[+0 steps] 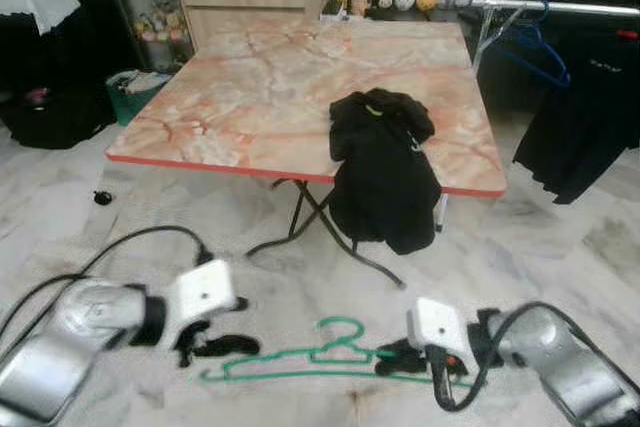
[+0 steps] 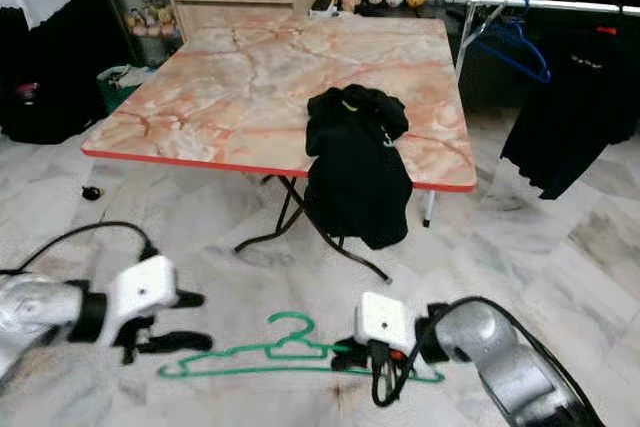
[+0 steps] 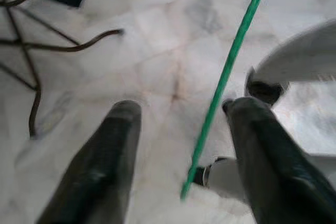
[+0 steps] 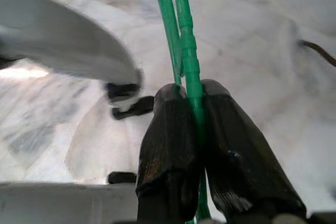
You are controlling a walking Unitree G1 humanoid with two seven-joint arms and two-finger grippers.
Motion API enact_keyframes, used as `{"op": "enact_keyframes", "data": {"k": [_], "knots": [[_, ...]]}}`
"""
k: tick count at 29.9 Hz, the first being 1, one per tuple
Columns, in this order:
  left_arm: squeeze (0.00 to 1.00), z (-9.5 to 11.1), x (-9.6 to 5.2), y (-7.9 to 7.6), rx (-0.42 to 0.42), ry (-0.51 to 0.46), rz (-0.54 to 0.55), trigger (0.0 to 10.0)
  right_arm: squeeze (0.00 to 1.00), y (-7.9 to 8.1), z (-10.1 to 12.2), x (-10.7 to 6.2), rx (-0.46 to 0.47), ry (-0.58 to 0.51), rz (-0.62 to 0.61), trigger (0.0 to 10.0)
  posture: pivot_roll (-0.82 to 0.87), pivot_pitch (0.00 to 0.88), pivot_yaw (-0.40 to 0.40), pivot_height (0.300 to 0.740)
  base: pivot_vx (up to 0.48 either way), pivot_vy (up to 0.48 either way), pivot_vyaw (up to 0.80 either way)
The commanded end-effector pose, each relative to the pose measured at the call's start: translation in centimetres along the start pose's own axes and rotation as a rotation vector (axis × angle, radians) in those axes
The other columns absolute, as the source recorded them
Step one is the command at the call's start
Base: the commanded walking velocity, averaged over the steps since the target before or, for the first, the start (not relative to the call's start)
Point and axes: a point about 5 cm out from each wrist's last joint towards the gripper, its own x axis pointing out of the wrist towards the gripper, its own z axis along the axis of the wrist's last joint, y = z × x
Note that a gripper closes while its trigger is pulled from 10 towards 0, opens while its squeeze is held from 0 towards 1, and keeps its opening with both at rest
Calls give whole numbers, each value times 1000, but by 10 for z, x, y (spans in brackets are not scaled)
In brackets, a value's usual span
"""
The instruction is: Hang hanger
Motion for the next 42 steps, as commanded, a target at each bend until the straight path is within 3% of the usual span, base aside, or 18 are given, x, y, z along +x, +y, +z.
{"op": "enact_keyframes", "data": {"k": [1, 2, 6, 7, 8, 9, 11, 14, 19, 20, 22, 23, 24, 27, 33, 37, 40, 42], "knots": [[0, -8, -11, 10, -41, -13, 97, 10000, 0, -5, -6, -5, 44, 0, -90, 0, 108, 0, 32, 740, 0, 0, 0], [0, -8, -11, 10, -41, -13, 97, 10000, 0, -5, -6, -5, 44, 0, -90, 0, 108, 0, 32, 740, 0, 0, 0], [0, -33, -15, 29, -194, -102, 330, 10000, 0, -7, -27, 0, 217, -43, -319, 0, 105, 0, 28, 740, 0, 0, 0], [0, -51, -15, 34, -277, -89, 440, 10000, 0, -6, -41, 1, 333, -29, -434, 1294, 103, 0, 30, 740, 0, 0, 0], [0, -51, -15, 34, -277, -89, 440, 10000, 0, -6, -41, 1, 333, -29, -434, 1294, 103, 0, 30, 740, 0, 0, 0], [0, -57, -14, 34, -288, -73, 473, 10000, 0, -4, -45, 2, 376, -31, -467, 0, 94, 0, 32, 740, 0, 0, 0], [0, -80, -6, 31, -367, -47, 565, 10000, 0, 4, -61, 10, 540, -9, -571, 10000, 89, 0, 33, 740, 0, 0, 0], [0, -108, 7, 22, -502, -5, 656, 10000, 0, 19, -87, 22, 700, 71, -662, 10000, 79, 0, 32, 740, 0, 0, 0], [0, -145, 28, 4, -678, 97, 747, 10000, 0, 32, -116, 37, 827, 170, -792, 10000, 76, 0, 27, 740, 0, 0, 0], [0, -145, 28, 4, -678, 97, 747, 10000, 0, 32, -116, 37, 827, 170, -792, 10000, 76, 0, 27, 740, 0, 0, 0], [0, -167, 46, -14, -791, 167, 753, 10000, 0, 37, -126, 49, 886, 199, -859, 10000, 72, 0, 25, 740, 0, 0, 0], [0, -167, 46, -14, -791, 167, 753, 10000, 0, 37, -126, 49, 886, 199, -859, 10000, 72, 0, 25, 740, 0, 0, 0], [0, -177, 58, -26, -849, 198, 751, 10000, 0, 42, -130, 58, 915, 207, -877, 10000, 74, 0, 23, 740, 0, 0, 0], [0, -189, 73, -48, -890, 278, 751, 10000, 0, 50, -139, 65, 1047, 189, -962, 10000, 66, 0, 23, 740, 0, 0, 0], [0, -192, 87, -62, -955, 304, 773, 10000, 0, 62, -148, 70, 1121, 219, -1018, 10000, 77, 0, 24, 740, 0, 0, 0], [0, -196, 93, -71, -971, 387, 772, 10000, 0, 72, -154, 72, 1223, 237, -1067, 10000, 59, 0, 33, 740, 0, 0, 0], [0, -197, 95, -72, -996, 417, 802, 10000, 0, 71, -151, 77, 1239, 212, -1070, 10000, 50, 0, 39, 740, 0, 0, 0], [0, -194, 99, -72, -962, 418, 780, 10000, 0, 69, -147, 80, 1217, 193, -1053, 10000, 40, 0, 40, 740, 0, -135, 0]]}}
